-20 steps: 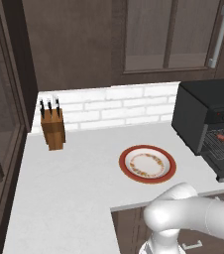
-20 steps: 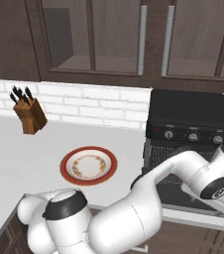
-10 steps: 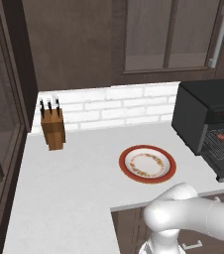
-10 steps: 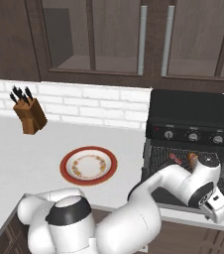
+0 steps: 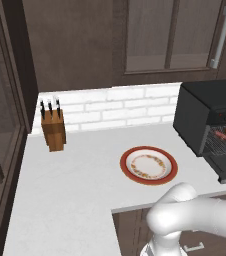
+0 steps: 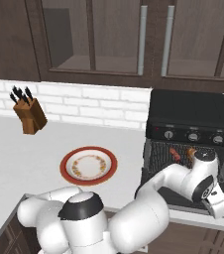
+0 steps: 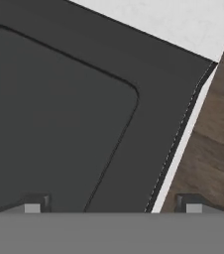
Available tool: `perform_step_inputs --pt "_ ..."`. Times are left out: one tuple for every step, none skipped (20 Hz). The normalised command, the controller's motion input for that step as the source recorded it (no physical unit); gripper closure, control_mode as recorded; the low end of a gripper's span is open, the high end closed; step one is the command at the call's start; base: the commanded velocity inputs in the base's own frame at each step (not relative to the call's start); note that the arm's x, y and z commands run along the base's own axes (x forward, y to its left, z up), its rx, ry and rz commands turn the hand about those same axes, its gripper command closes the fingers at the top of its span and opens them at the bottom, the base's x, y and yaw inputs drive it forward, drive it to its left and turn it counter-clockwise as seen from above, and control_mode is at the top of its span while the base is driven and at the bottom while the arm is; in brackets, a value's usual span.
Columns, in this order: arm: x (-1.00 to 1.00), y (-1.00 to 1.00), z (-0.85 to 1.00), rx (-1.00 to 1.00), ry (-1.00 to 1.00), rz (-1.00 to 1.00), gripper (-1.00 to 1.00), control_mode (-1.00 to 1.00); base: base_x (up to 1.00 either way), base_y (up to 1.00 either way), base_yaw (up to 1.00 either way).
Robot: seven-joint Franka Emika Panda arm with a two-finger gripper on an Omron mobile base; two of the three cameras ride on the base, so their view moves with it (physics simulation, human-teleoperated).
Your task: Pick up the kebab skewer and baguette bread, and place them inside the toaster oven. Close the toaster oven door and start by setting the timer.
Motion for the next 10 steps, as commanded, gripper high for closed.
perform_step_inputs --pt "0.08 -0.21 0.00 0.00 0.00 -0.19 -1.00 -1.00 0.00 0.00 0.00" --pt "0.04 -0.11 0.00 0.00 0.00 -0.19 -1.00 -1.00 0.00 0.00 0.00" --pt "0.05 -0.01 0.00 0.00 0.00 -0.20 -1.00 -1.00 0.00 0.00 0.00" --pt "0.06 0.00 0.00 0.00 0.00 -0.20 -1.00 -1.00 0.00 0.00 0.00" --pt "0.03 0.00 -0.01 0.00 0.00 -0.20 -1.00 -1.00 0.00 0.00 0.00" --pt "0.04 0.01 0.00 0.00 0.00 -0.19 -1.00 -1.00 0.00 0.00 0.00" --pt "0.02 0.13 0.00 0.00 0.00 -0.19 -1.00 -1.00 0.00 0.00 0.00" --pt "0.08 0.12 0.00 0.00 0.00 -0.19 -1.00 -1.00 0.00 0.00 0.00" --pt "0.04 0.12 0.00 0.00 0.00 -0.18 -1.00 -1.00 0.00 0.00 0.00" --pt "0.04 0.09 0.00 0.00 0.00 -0.17 -1.00 -1.00 0.00 0.00 0.00"
